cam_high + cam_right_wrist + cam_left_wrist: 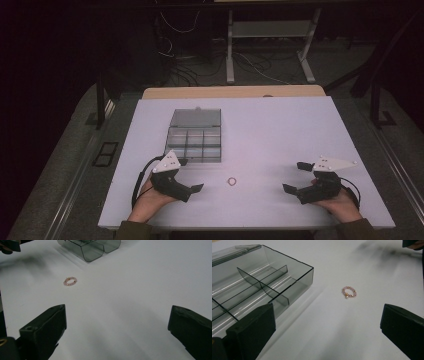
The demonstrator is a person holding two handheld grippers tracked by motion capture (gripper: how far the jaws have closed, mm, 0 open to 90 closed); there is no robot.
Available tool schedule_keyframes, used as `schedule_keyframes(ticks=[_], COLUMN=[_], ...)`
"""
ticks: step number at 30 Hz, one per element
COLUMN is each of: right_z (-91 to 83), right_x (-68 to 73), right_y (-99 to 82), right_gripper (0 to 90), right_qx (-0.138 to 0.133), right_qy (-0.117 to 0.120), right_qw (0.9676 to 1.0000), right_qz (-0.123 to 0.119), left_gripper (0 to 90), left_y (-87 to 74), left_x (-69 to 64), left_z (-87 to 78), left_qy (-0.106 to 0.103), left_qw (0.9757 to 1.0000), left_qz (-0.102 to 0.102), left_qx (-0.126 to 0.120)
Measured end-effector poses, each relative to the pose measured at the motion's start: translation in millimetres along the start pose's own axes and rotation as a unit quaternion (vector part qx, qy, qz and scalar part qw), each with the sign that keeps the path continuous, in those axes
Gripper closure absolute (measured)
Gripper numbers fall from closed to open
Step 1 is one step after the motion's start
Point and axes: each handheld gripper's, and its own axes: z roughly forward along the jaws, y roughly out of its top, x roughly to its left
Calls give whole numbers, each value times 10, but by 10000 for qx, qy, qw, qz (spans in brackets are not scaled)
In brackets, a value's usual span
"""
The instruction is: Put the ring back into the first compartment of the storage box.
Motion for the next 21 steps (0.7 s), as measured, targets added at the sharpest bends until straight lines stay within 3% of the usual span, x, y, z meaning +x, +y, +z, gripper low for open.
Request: schedule_keyframes(ticks=[21], right_z=[-34], right_x=[-29], right_y=[-14], right_gripper=[16], right_qx=[-107], right_qy=[36], right_qw=[9999], right_qz=[78], left_gripper=[0], left_y=[67], left_x=[1], left_z=[24], left_qy=[-60], left_qw=[9999], left_qz=[78], left_qx=[-135])
